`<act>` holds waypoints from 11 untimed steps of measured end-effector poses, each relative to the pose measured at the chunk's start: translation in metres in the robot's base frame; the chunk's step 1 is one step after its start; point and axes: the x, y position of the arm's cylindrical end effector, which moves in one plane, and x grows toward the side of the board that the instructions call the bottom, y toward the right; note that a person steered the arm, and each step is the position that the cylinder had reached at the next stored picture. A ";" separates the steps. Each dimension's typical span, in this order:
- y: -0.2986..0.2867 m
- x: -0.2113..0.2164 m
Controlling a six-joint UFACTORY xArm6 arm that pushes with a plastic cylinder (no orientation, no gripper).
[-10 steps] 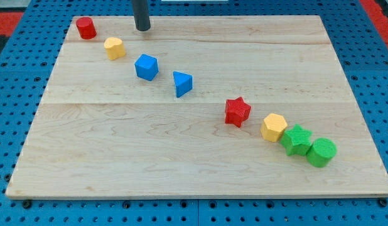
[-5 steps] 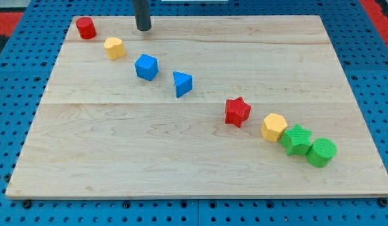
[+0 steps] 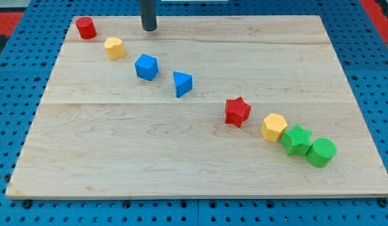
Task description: Nudge the yellow heart a bit left
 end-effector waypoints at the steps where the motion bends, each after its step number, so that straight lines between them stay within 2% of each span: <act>1: 0.005 0.000; 5: 0.035 0.001; 6: 0.033 0.025; 7: 0.014 0.023; 8: 0.018 0.020; 9: 0.012 0.039; 11: 0.006 0.046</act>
